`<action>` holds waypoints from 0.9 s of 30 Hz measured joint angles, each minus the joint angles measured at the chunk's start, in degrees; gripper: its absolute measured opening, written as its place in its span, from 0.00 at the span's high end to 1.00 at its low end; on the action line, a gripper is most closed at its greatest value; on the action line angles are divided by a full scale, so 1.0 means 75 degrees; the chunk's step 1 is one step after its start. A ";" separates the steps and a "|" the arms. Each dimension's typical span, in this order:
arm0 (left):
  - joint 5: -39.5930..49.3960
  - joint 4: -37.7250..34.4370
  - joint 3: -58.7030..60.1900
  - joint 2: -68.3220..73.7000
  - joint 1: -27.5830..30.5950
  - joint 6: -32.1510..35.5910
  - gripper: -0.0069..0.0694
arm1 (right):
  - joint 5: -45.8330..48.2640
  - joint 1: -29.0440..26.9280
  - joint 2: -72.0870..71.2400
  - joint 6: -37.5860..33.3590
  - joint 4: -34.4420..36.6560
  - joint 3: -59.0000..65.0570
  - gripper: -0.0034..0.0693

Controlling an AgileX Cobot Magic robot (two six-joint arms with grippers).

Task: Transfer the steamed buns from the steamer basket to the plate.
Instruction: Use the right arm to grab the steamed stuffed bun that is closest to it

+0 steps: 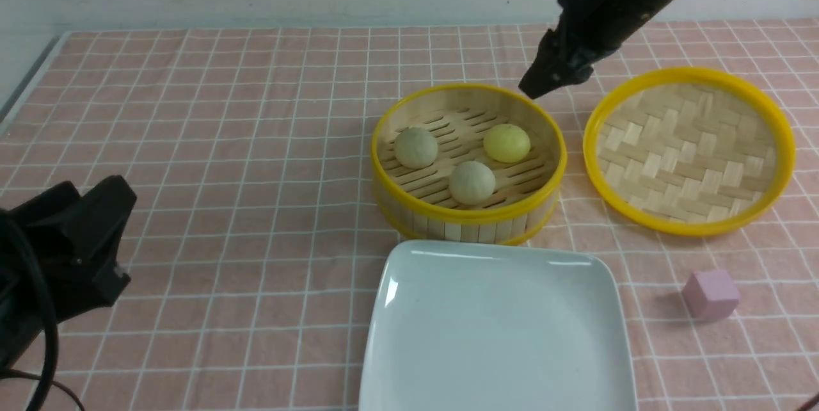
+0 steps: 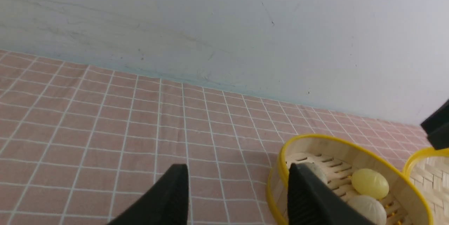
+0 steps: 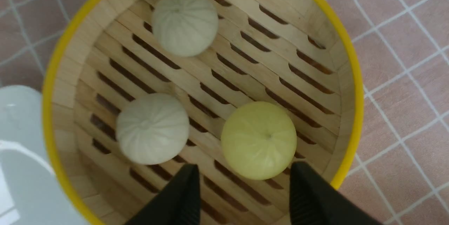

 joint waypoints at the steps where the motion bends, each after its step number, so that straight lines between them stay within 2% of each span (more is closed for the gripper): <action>1: 0.0003 0.0033 0.0000 0.0011 0.0000 -0.0017 0.39 | 0.0021 0.0063 0.0226 0.0124 -0.0160 -0.0180 0.45; 8: -0.0056 0.0133 0.0000 0.0011 0.0000 -0.0017 0.39 | 0.0043 0.0197 0.1123 0.0499 -0.0568 -0.0595 0.45; 27: -0.0079 0.0551 -0.0019 0.0011 0.0000 -0.0017 0.39 | -0.0272 0.0204 0.1600 0.0508 -0.0394 -0.0645 0.47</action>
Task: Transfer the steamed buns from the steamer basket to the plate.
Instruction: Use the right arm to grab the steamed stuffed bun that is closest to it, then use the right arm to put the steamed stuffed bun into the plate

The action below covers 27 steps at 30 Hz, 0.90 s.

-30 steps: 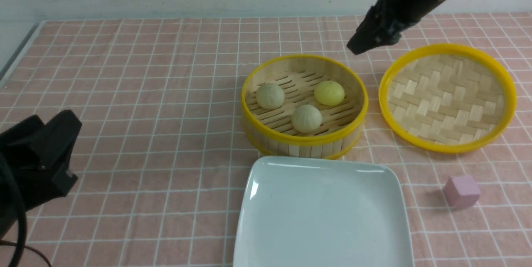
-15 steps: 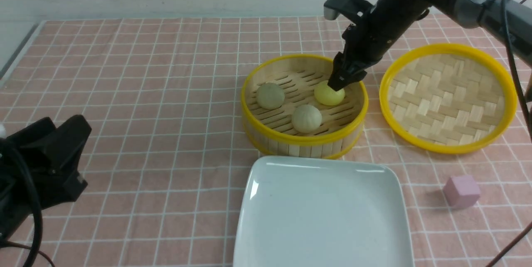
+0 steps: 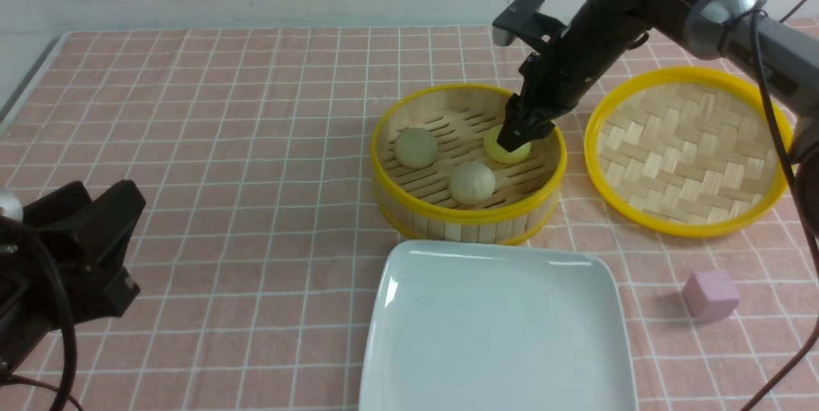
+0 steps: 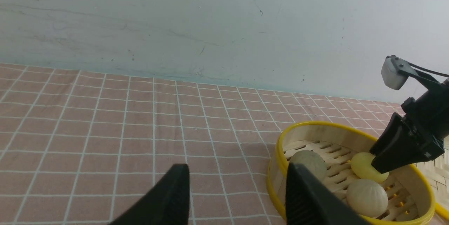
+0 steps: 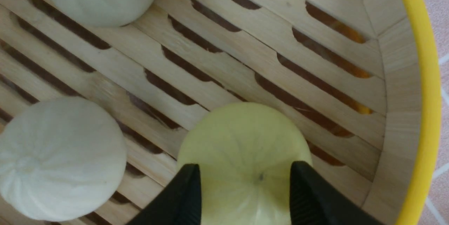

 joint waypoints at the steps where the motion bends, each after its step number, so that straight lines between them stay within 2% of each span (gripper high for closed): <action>1: 0.0000 0.0000 0.0000 0.0000 0.0000 0.0000 0.39 | 0.0000 0.0000 0.0000 0.0000 0.0000 0.0000 0.47; 7: -0.0003 0.0006 0.0000 0.0000 0.0000 0.0000 0.39 | -0.0008 0.0041 0.0100 0.0000 0.0024 -0.0006 0.74; 8: -0.0003 0.0006 0.0000 0.0000 0.0000 0.0000 0.39 | -0.0018 0.0041 0.0111 0.0000 0.0024 -0.0006 0.87; 10: -0.0003 0.0006 0.0000 0.0000 0.0000 0.0000 0.39 | -0.0035 0.0054 0.0101 0.0000 0.0024 -0.0047 0.93; 16: -0.0003 0.0006 0.0000 0.0000 0.0000 0.0000 0.39 | 0.0579 0.0113 -0.0485 0.0076 0.0017 -0.0776 0.93; 27: -0.0003 0.0006 0.0000 0.0000 0.0000 0.0000 0.40 | 0.0921 0.0210 -0.2141 0.1464 -0.0009 -0.1361 0.93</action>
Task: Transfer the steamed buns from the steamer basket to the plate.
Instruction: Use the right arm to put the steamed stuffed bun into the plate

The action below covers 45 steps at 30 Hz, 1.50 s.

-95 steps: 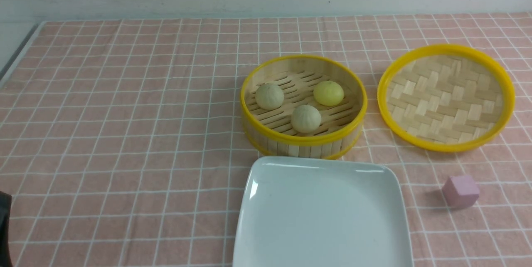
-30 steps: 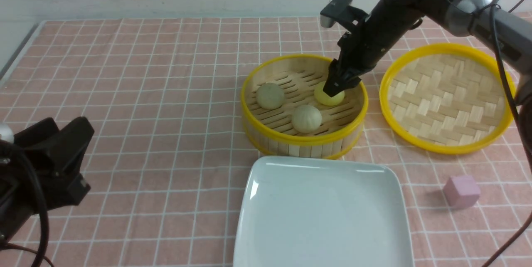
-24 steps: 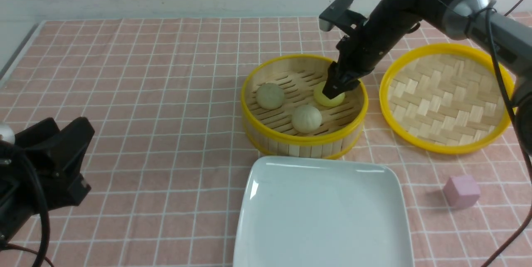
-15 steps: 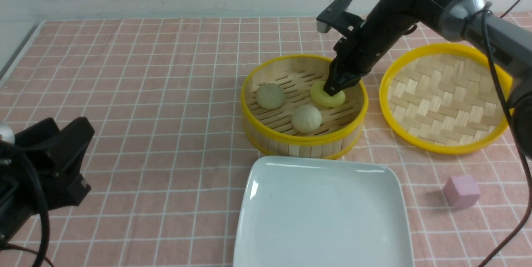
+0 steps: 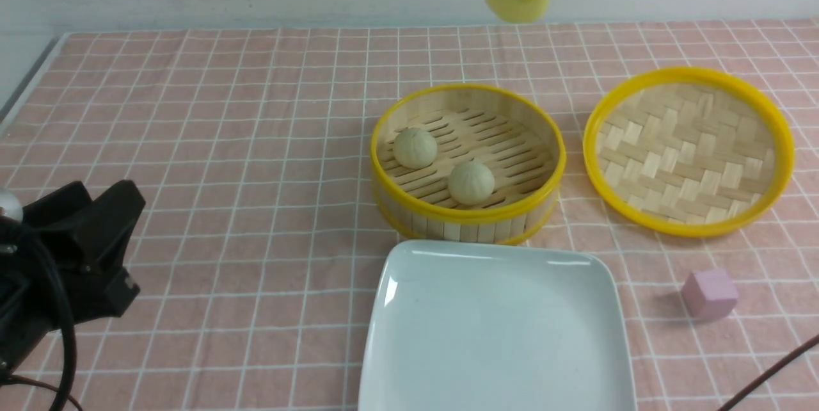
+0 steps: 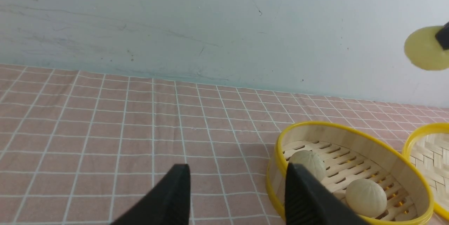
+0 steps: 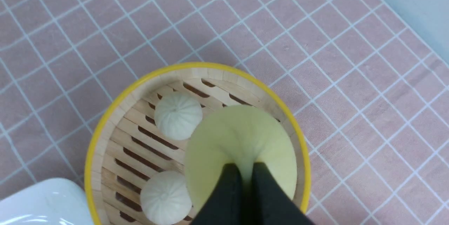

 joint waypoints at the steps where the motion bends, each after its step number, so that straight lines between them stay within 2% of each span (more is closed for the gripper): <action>1: 0.0000 0.0000 0.0000 0.0000 0.0000 0.0000 0.40 | 0.0032 0.0009 -0.0131 0.0328 -0.0018 0.0000 0.93; 6: 0.0000 0.0000 0.0000 0.0000 0.0000 0.0000 0.40 | 0.0054 0.0011 -0.0988 0.1546 -0.0383 0.0630 0.93; 9: 0.0000 0.0000 0.0000 0.0000 0.0000 0.0000 0.40 | 0.0046 0.0011 -0.1572 0.1728 -0.0458 0.1345 0.93; 12: 0.0000 0.0000 0.0000 0.0000 0.0000 0.0000 0.40 | 0.0032 0.0011 -0.2737 0.1757 -0.0269 0.3278 0.93; 14: 0.0000 0.0000 0.0000 0.0000 0.0000 0.0000 0.40 | 0.0022 0.0011 -0.3103 0.1705 -0.0108 0.3852 0.93; 16: 0.0000 0.0000 0.0000 0.0000 0.0000 0.0000 0.40 | 0.0018 0.0011 -0.3810 0.1346 0.0456 0.5438 0.93; 19: 0.0000 0.0000 0.0000 0.0000 0.0000 0.0000 0.40 | 0.0007 0.0011 -0.4188 0.0726 0.0978 0.6868 0.93; 23: -0.0006 0.0000 0.0000 0.0000 0.0000 0.0000 0.40 | -0.0222 0.0011 -0.4264 -0.0149 0.1237 0.8148 0.93; 24: -0.0006 0.0000 0.0000 0.0000 0.0000 0.0000 0.40 | -0.0726 0.0017 -0.4166 -0.0585 0.1291 0.8862 0.93; 27: -0.0006 0.0000 0.0000 0.0000 0.0000 0.0000 0.40 | -0.1410 0.0017 -0.4008 -0.0993 0.1309 0.9373 0.93; 29: -0.0006 0.0000 0.0000 0.0000 0.0000 0.0000 0.40 | -0.2308 0.0017 -0.3713 -0.1347 0.1351 0.9852 0.93; 33: -0.0006 0.0009 0.0000 0.0000 0.0000 0.0000 0.40 | -0.3098 0.0017 -0.3254 -0.1750 0.1452 1.0060 0.93; 42: -0.0006 0.0205 0.0000 0.0000 0.0000 0.0000 0.40 | -0.3519 0.0017 -0.2693 -0.1865 0.1548 1.0069 0.92; 45: -0.0006 0.0220 0.0000 0.0000 0.0000 0.0000 0.40 | -0.3573 0.0017 -0.2607 -0.1865 0.1556 1.0083 0.87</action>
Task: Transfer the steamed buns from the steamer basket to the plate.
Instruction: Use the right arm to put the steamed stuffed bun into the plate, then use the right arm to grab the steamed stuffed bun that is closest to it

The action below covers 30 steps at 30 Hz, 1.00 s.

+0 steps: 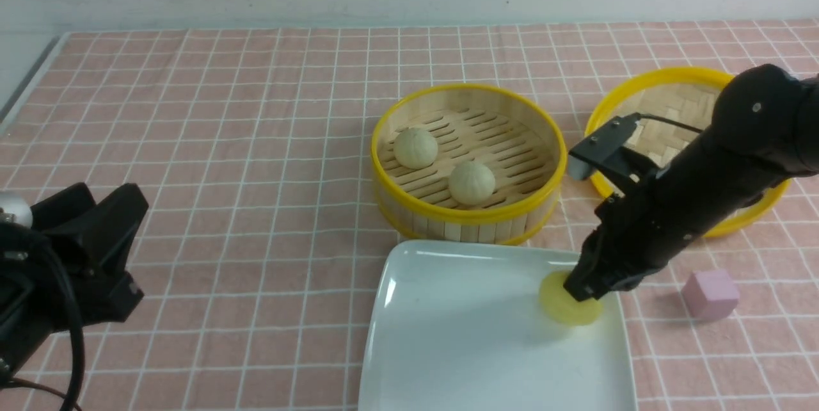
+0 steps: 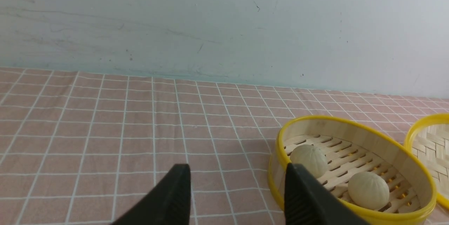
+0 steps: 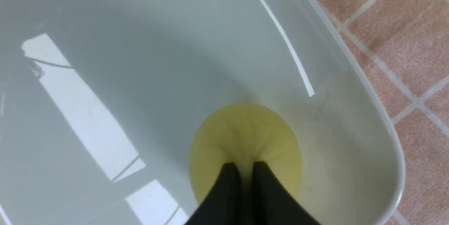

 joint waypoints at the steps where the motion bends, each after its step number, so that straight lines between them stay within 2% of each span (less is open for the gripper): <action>1: 0.0000 0.0000 0.0000 0.0000 0.0000 0.0000 0.40 | -0.0007 0.0000 0.0000 0.0000 0.0000 0.0000 0.86; 8: 0.0000 0.0144 0.0000 0.0000 0.0000 0.0000 0.40 | -0.0102 0.0000 -0.0228 0.0000 0.0391 0.0000 0.37; 11: 0.0000 0.0340 0.0000 0.0000 0.0000 -0.0006 0.40 | -0.0059 0.0000 -0.0595 -0.0008 0.0771 -0.0107 0.25; 16: -0.0009 0.0429 0.0000 0.0000 0.0000 -0.0340 0.40 | 0.0297 0.0000 -0.1029 0.0015 0.1039 -0.0727 0.22; 24: -0.0017 0.0455 0.0000 0.0000 0.0000 -0.0636 0.40 | 0.0590 0.0000 -0.0923 0.0070 0.1135 -0.2307 0.27; 30: -0.0017 0.0461 0.0000 0.0000 0.0000 -0.0636 0.40 | 0.0487 0.0000 0.0701 0.0185 0.1135 -0.3490 0.27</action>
